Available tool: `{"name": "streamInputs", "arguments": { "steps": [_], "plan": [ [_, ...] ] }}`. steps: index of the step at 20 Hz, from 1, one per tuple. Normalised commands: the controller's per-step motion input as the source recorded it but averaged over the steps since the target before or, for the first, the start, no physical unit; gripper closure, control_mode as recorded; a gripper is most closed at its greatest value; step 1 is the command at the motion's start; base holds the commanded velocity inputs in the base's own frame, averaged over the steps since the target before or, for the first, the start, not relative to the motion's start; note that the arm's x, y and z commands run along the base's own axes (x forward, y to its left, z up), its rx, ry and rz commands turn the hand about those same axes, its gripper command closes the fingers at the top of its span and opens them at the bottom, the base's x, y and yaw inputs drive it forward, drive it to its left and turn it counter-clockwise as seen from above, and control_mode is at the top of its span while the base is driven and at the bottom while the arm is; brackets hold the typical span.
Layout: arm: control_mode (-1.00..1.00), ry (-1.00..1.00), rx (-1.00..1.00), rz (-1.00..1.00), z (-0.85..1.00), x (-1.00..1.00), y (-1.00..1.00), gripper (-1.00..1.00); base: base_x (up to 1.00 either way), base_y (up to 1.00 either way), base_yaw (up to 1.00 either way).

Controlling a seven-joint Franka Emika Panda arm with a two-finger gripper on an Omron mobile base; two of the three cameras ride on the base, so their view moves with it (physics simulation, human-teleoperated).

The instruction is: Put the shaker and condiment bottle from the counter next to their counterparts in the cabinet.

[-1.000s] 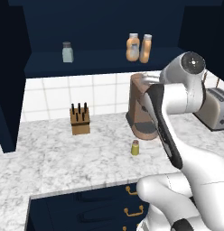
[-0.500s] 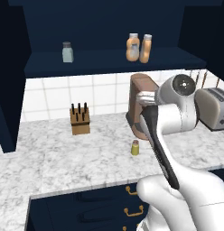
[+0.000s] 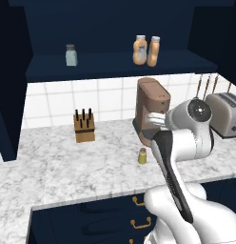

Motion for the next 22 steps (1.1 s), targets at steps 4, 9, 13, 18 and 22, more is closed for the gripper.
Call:
{"name": "streamInputs", "arguments": {
  "steps": [4, 9, 13, 18, 22],
  "plan": [
    [-1.0, 0.13, 0.07, 0.0, -0.28, -0.13, 0.15, -1.0, 0.0, 0.0, 0.0],
    [-1.0, 0.11, 0.0, 0.0, -0.33, -0.06, 0.18, -1.0, 0.0, 0.0, 0.0],
    [-1.0, 0.07, 0.01, 0.0, -0.35, -0.06, 0.09, -1.0, 0.0, 0.0, 0.0],
    [-1.0, 0.04, 0.06, 0.0, -0.34, -0.1, 0.0, -1.0, 0.0, 0.0, 0.0],
    [-1.0, 0.01, 0.06, 0.0, -0.37, -0.05, 0.0, -1.0, 0.0, 0.0, 0.0]
  ]
}}
